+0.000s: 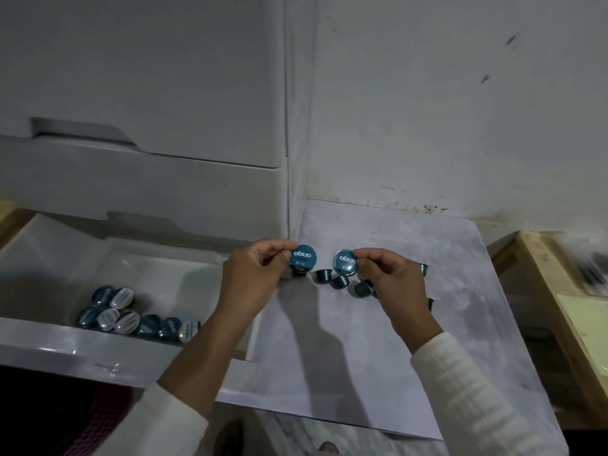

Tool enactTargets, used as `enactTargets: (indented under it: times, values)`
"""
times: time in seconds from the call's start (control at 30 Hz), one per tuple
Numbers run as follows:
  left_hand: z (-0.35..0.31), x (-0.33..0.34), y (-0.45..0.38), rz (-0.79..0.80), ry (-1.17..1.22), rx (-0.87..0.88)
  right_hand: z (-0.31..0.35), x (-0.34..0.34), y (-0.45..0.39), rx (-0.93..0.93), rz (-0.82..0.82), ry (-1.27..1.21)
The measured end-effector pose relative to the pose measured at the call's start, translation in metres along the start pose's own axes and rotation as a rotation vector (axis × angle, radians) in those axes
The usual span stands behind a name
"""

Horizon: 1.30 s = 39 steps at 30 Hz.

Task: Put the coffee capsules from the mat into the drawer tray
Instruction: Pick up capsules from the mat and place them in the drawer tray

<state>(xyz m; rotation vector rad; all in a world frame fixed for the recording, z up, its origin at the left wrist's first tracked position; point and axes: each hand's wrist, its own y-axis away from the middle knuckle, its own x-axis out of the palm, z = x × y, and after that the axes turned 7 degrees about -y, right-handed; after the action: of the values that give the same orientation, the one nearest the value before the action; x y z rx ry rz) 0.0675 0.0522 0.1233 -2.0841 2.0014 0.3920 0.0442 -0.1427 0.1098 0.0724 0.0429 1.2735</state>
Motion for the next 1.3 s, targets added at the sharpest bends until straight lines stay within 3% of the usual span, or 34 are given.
enactTargets:
  times: [0.23, 0.57, 0.8, 1.3]
  values:
    - [0.019, -0.099, -0.034, 0.181, -0.197, 0.079, 0.017, 0.088, 0.008, 0.018, 0.223, 0.017]
    - [0.092, -0.214, -0.107, 0.531, -0.636, 0.108, -0.010, 0.230, -0.003, 0.090, 0.399, 0.331]
    - [0.132, -0.242, -0.127, 0.718, -0.725, 0.105, -0.043, 0.281, -0.006, 0.184, 0.428, 0.516]
    - [0.175, -0.245, -0.136, 0.872, -0.681, 0.064, -0.072, 0.303, -0.010, 0.319, 0.466, 0.601]
